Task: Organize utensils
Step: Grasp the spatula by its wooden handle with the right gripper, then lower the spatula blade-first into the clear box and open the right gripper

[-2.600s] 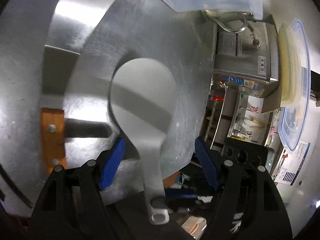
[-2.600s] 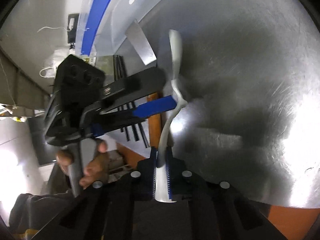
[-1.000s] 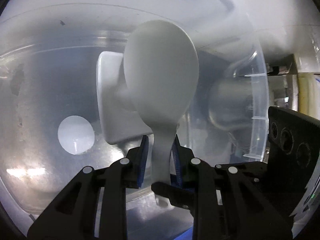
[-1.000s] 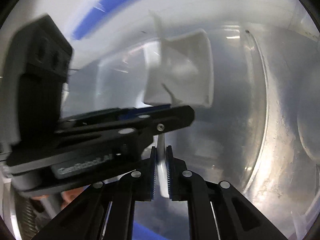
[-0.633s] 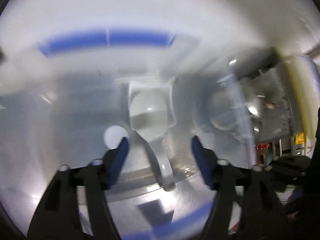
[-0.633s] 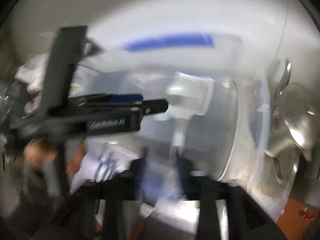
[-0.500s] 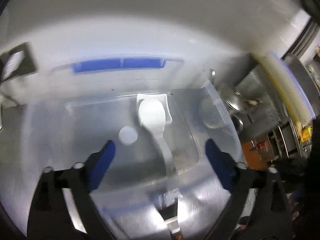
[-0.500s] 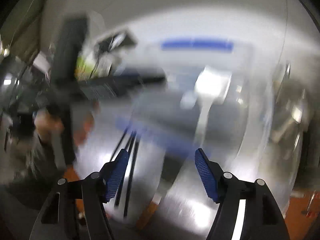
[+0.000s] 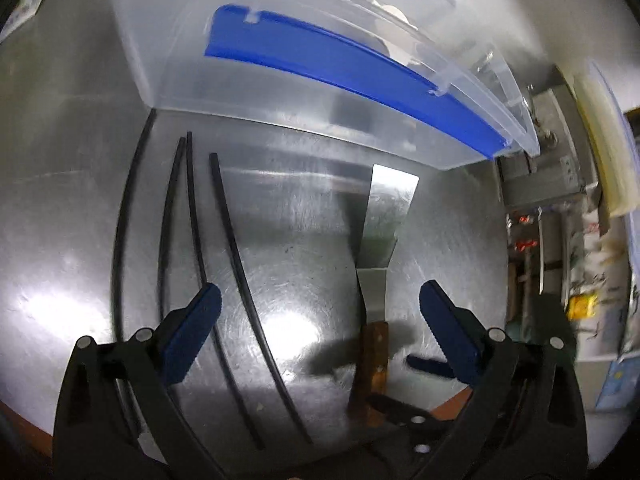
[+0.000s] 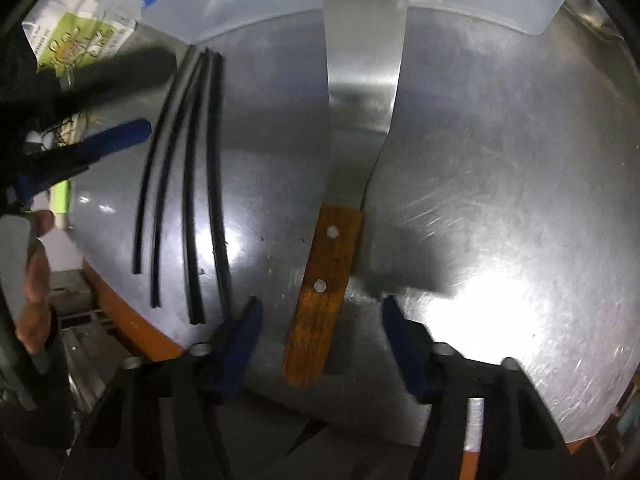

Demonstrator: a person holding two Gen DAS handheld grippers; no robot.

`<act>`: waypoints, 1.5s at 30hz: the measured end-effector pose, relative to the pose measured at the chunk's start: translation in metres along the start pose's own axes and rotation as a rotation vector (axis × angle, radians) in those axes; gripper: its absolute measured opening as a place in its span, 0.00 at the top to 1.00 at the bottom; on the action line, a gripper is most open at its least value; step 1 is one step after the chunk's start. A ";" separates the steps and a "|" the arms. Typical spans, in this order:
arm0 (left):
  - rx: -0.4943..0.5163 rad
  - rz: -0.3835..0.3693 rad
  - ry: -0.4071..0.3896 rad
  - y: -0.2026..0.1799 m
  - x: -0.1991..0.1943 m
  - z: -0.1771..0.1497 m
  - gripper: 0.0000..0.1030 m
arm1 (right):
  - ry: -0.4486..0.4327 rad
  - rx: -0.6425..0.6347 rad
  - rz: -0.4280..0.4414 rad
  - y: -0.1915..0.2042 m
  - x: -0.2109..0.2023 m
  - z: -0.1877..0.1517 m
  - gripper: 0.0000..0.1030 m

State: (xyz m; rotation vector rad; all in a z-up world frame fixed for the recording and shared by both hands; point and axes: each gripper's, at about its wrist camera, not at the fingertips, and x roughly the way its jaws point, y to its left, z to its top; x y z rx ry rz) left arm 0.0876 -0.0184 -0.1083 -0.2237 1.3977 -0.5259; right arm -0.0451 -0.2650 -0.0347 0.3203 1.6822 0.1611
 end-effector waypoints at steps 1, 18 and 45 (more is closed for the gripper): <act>-0.002 -0.010 -0.012 -0.001 0.004 0.004 0.08 | 0.010 0.014 -0.013 0.001 0.005 -0.001 0.61; 0.245 -0.074 -0.004 -0.069 0.086 0.031 0.68 | -0.027 -0.038 0.071 -0.039 -0.007 -0.031 0.75; 0.360 -0.248 -0.325 -0.146 -0.082 0.218 0.92 | -0.406 -0.265 0.134 -0.044 -0.238 0.149 0.75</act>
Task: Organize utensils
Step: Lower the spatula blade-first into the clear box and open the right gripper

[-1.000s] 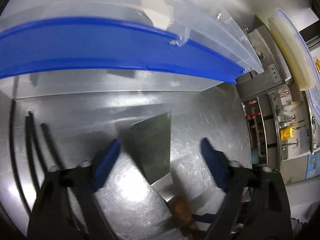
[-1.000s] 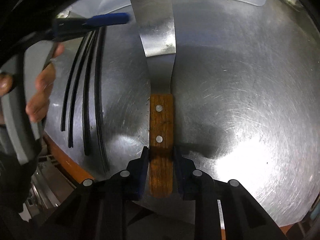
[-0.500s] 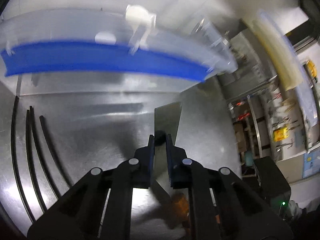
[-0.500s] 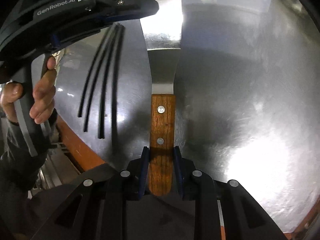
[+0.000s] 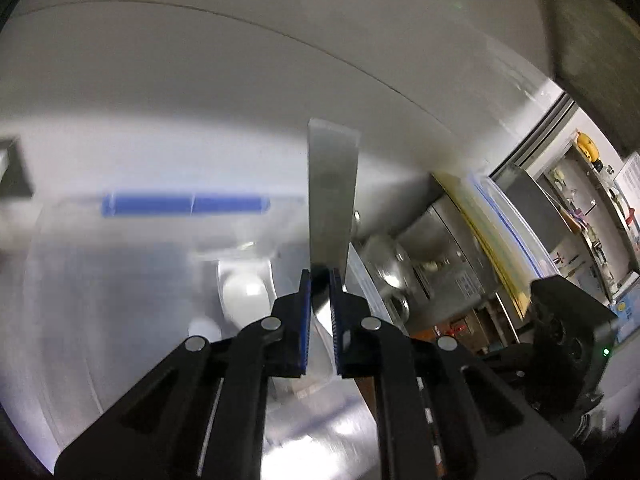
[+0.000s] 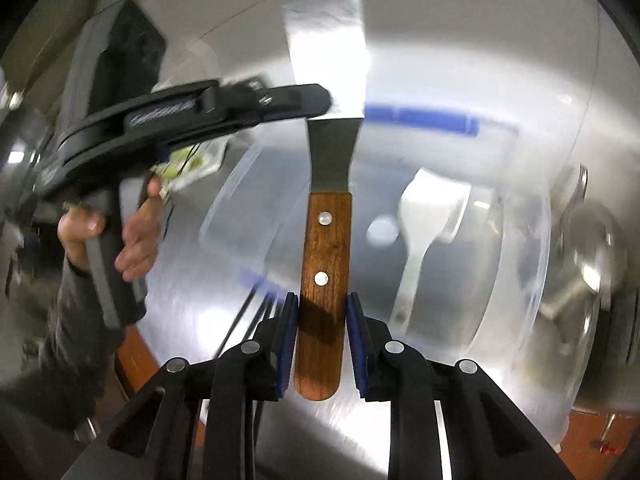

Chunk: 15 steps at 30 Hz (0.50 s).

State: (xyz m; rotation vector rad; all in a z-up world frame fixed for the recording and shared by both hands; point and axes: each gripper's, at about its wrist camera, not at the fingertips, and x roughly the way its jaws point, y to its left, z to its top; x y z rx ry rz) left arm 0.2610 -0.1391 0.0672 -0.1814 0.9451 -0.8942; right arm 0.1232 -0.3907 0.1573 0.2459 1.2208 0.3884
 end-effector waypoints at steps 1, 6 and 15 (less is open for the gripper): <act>-0.004 0.001 0.024 0.007 0.007 0.006 0.92 | 0.014 0.016 0.011 -0.008 0.006 0.009 0.75; -0.041 0.023 0.168 0.039 0.077 0.009 0.92 | 0.128 0.150 0.046 -0.053 0.065 0.026 0.75; -0.149 0.012 0.405 0.077 0.167 -0.026 0.92 | 0.299 0.293 0.045 -0.098 0.131 0.015 0.75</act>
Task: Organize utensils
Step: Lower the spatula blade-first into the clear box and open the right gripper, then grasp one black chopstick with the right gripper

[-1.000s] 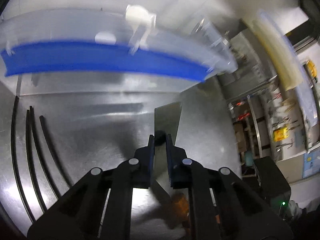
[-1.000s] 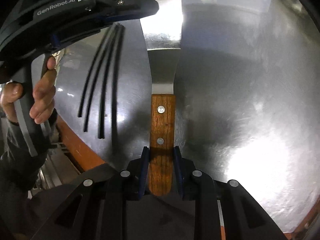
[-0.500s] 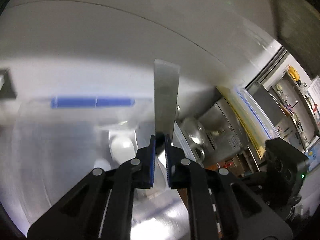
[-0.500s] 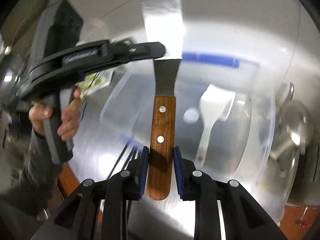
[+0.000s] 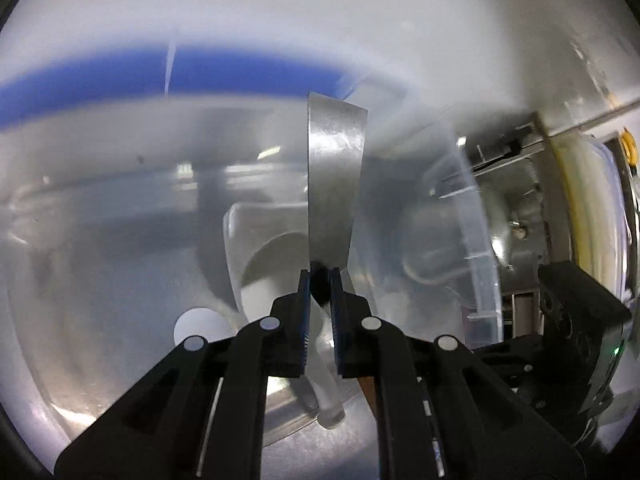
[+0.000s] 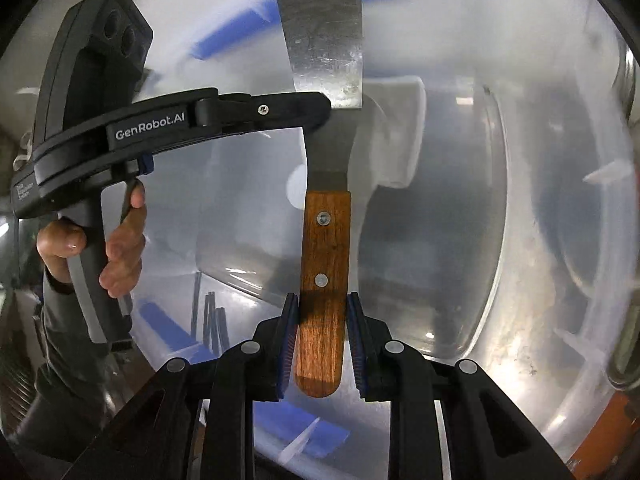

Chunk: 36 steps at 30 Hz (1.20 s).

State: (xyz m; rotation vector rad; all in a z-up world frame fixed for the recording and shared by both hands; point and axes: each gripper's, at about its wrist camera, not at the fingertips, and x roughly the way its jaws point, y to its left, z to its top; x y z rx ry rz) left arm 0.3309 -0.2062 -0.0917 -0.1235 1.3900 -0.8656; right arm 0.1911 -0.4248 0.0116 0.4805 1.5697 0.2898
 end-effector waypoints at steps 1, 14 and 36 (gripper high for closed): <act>-0.010 0.007 0.025 0.003 0.008 0.001 0.92 | 0.010 0.011 -0.005 -0.002 0.004 0.004 0.75; 0.050 0.157 0.016 -0.013 0.019 -0.010 0.42 | 0.047 0.018 -0.170 0.016 0.023 0.009 0.70; -0.211 0.290 -0.322 0.039 -0.153 -0.291 0.19 | 0.141 -0.337 -0.176 0.145 0.142 -0.237 0.50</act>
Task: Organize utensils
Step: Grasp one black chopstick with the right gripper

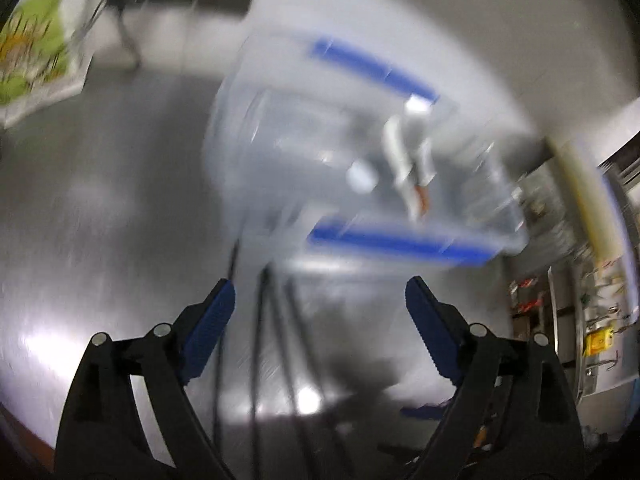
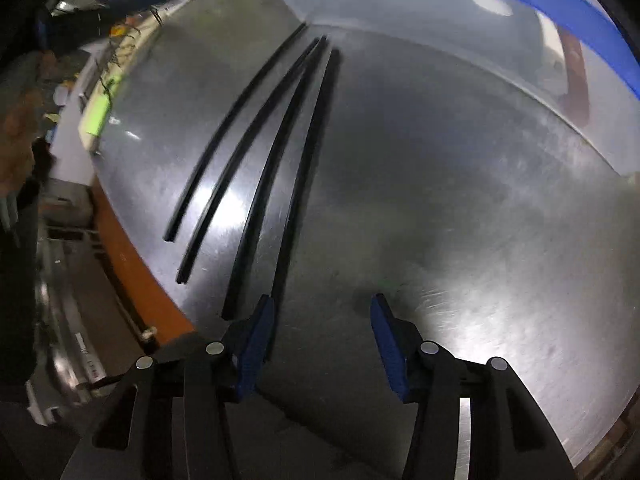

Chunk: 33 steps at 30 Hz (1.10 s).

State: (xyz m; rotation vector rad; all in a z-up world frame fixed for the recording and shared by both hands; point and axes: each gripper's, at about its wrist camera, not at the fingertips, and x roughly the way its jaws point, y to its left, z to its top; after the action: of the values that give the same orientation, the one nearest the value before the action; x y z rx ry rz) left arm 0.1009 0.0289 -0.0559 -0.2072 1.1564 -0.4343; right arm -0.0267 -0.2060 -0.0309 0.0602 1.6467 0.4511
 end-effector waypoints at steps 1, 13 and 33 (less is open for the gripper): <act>0.000 0.007 0.021 0.007 0.006 -0.008 0.19 | 0.004 0.016 -0.008 0.008 0.007 0.000 0.50; -0.047 -0.199 0.199 0.065 0.030 -0.027 0.19 | 0.020 0.200 -0.113 0.052 0.045 0.007 0.94; -0.076 -0.332 0.368 0.023 0.060 -0.054 0.19 | 0.046 0.198 -0.144 0.038 0.037 -0.025 0.90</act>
State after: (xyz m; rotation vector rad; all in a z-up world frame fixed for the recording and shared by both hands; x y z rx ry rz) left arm 0.0768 0.0269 -0.1363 -0.4010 1.5076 -0.7437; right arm -0.0641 -0.1666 -0.0520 0.0779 1.7242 0.1805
